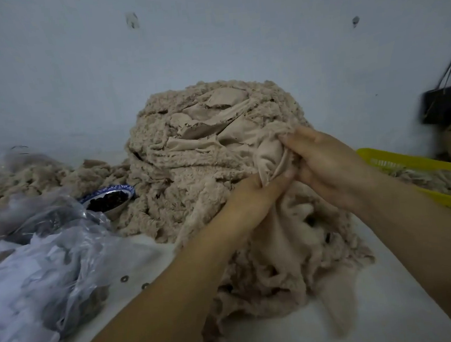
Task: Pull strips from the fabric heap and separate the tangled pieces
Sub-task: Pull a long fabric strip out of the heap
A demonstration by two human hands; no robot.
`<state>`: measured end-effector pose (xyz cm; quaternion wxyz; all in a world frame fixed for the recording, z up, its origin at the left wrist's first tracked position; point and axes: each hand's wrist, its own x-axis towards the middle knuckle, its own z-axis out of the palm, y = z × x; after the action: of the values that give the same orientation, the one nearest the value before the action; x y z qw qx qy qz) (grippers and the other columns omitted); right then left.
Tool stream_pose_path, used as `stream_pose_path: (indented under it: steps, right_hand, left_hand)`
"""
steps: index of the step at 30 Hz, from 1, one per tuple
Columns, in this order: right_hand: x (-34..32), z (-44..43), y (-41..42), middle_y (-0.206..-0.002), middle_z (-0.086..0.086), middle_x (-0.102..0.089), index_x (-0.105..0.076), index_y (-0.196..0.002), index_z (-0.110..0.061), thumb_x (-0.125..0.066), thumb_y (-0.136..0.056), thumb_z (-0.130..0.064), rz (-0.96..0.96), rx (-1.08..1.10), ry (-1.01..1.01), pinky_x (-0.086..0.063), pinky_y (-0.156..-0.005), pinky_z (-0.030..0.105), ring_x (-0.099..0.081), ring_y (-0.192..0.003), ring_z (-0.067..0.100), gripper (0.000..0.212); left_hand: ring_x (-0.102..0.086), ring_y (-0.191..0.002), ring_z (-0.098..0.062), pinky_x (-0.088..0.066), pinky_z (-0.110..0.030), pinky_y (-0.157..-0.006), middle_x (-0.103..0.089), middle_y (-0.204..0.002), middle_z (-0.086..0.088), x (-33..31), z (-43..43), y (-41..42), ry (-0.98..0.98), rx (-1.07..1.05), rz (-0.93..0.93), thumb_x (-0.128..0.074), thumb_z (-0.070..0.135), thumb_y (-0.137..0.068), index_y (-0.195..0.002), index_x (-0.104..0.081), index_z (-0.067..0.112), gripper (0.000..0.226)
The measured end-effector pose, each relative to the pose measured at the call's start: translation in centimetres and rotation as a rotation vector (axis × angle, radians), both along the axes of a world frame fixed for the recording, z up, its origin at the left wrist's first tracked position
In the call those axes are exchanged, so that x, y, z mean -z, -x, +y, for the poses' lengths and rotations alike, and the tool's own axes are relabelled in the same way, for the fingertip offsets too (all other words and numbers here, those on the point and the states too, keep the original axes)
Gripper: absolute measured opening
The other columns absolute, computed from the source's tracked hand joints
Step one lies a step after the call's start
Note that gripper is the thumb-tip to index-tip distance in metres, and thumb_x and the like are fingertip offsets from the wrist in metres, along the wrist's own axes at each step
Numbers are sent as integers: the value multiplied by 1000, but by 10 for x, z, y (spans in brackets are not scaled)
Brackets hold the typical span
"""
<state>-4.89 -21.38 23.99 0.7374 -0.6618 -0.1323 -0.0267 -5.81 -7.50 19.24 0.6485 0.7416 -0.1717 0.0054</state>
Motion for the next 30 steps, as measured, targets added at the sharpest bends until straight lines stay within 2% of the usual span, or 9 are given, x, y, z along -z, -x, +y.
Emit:
stream_pose_path:
  steps: [3, 8, 11, 14, 17, 22, 24, 27, 30]
  right_hand:
    - [11, -14, -5, -87, 4, -77, -62, -109, -10, -43, -106, -18, 58, 89, -196, -60, -61, 29, -75, -79, 17, 21]
    - [35, -21, -21, -89, 3, -71, -53, -129, -11, -38, -108, -23, 272, 236, -465, -57, -51, 27, -71, -73, 14, 28]
    - [35, -17, -28, -108, 6, -68, -54, -134, -10, -38, -108, -21, 292, 319, -467, -58, -54, 31, -68, -87, 17, 33]
    - [27, -23, -29, -121, 12, -66, -55, -134, -5, -34, -106, -13, 274, 372, -489, -59, -63, 32, -66, -93, 21, 36]
    - [23, -34, -27, -132, 20, -59, -54, -132, -2, -32, -106, -10, 279, 412, -477, -57, -86, 38, -59, -118, 33, 35]
    - [22, -42, -21, -82, 1, -52, -52, -88, -12, -34, -104, -9, 289, 435, -463, -42, -44, 18, -52, -57, 8, 24]
    - [19, -57, -21, -84, 2, -52, -54, -92, -11, -30, -103, -3, 285, 484, -465, -42, -42, 17, -49, -62, 9, 27]
    - [13, -77, -23, -102, 10, -61, -57, -107, 2, -24, -103, 0, 261, 471, -513, -55, -60, 17, -58, -73, 14, 33]
    - [5, -70, -21, -60, -2, -69, -64, -72, -7, -22, -105, -4, 201, 336, -480, -50, -46, 16, -65, -52, 8, 54]
  left_hand:
    - [-53, -52, 1, -41, -12, -47, -58, -62, 13, 15, 11, -4, -242, -105, -131, -56, 43, -100, -81, -62, 23, 28]
    - [-56, -67, -18, -45, -36, -61, -57, -73, 2, 30, 22, 0, -660, -95, -260, -48, 53, -100, -85, -56, 22, 36]
    - [-53, -63, -18, -44, -36, -58, -57, -73, 0, 33, 29, 0, -766, -117, -357, -42, 53, -103, -92, -58, 22, 37]
    - [-45, -52, -3, -31, -26, -47, -48, -59, 9, 36, 38, 2, -782, -171, -382, -45, 58, -100, -70, -47, 33, 39]
    - [-37, -46, -5, -24, -26, -46, -40, -53, 8, 40, 43, 6, -808, -204, -398, -40, 64, -97, -61, -36, 30, 49]
    - [-31, -44, -7, -22, -30, -48, -35, -51, 7, 46, 48, 2, -910, -181, -538, -39, 62, -99, -60, -32, 26, 53]
    - [-30, -48, -10, -22, -31, -53, -33, -53, 9, 55, 62, -1, -965, -179, -554, -46, 46, -103, -62, -35, 25, 47]
    - [-39, -55, -7, -27, -28, -53, -43, -59, 12, 65, 81, -8, -979, -301, -413, -42, 46, -105, -67, -48, 25, 43]
    - [-54, -74, -19, -41, -31, -65, -51, -71, 5, 55, 80, -19, -917, -361, -162, -40, 45, -106, -78, -49, 22, 36]
